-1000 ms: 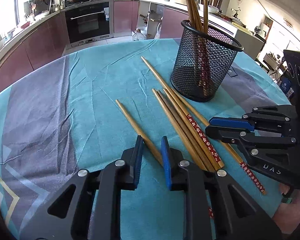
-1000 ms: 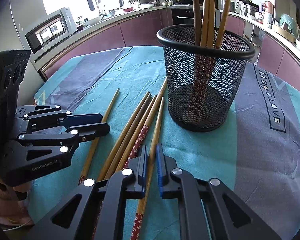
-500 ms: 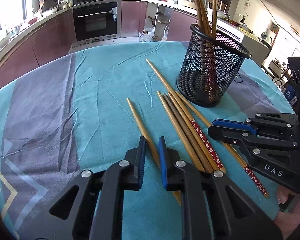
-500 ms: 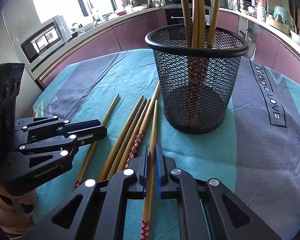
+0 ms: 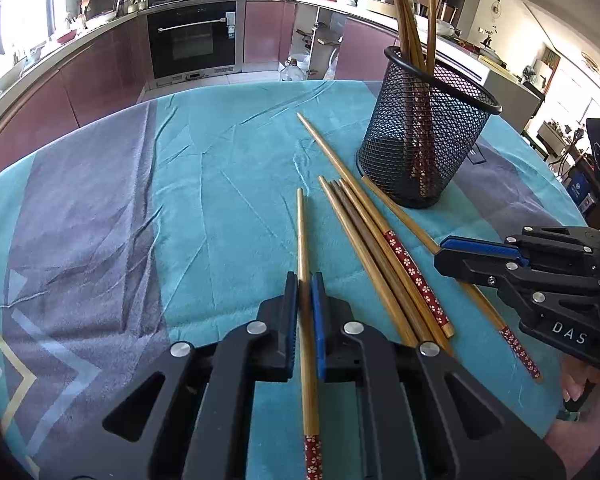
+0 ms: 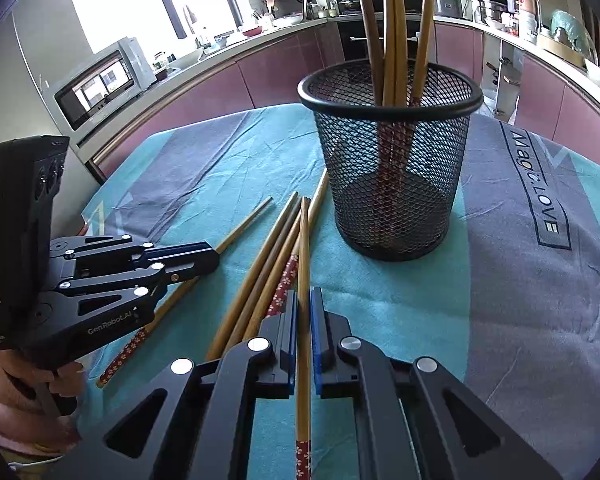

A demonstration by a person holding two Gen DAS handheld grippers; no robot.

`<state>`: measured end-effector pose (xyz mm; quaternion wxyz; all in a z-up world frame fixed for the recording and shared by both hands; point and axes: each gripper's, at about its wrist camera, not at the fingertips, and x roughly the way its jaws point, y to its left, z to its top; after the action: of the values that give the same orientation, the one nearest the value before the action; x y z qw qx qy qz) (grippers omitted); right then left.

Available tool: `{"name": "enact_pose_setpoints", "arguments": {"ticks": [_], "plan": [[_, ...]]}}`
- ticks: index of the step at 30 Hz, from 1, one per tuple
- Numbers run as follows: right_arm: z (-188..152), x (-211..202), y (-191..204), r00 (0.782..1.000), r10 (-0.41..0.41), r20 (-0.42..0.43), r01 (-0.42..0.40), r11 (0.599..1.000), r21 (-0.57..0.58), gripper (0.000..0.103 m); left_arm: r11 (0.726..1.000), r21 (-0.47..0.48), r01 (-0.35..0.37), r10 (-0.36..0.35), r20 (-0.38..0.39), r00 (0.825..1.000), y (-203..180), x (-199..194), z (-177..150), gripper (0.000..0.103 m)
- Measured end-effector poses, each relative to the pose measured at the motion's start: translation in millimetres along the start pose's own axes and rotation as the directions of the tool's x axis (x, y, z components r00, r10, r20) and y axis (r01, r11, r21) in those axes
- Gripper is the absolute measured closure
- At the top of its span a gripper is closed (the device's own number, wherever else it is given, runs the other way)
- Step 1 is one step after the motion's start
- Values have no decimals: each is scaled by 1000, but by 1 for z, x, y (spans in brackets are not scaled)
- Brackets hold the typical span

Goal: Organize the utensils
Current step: 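Grasp a red-tipped chopstick with the right gripper while the left grasps another chopstick, then lift both chopsticks upright and carry them over the mesh cup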

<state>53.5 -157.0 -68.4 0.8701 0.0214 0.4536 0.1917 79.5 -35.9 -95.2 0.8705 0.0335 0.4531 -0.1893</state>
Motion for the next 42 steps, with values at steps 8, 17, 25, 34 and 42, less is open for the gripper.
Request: {"name": "enact_pose_setpoints", "arguments": {"ticks": [8,17,25,34,42], "plan": [[4,12,7,999,-47,-15,46,998,-47,96,998,54,-37,37,3,999,-6,7,7,89],[3,4,3,1000,-1,11,1,1000,-13,98,1000,-1,-26,26,6,1000,-1,4,7,96],[5,-25,3,994,73,85,-72,997,-14,98,998,-39,54,-53,39,998,5,-16,9,96],[11,-46,0,983,102,154,-102,995,-5,98,994,-31,101,-96,113,989,-4,-46,18,96],[15,-61,-4,974,105,199,-106,994,-6,98,991,-6,134,-131,162,978,-13,-67,24,96]]}}
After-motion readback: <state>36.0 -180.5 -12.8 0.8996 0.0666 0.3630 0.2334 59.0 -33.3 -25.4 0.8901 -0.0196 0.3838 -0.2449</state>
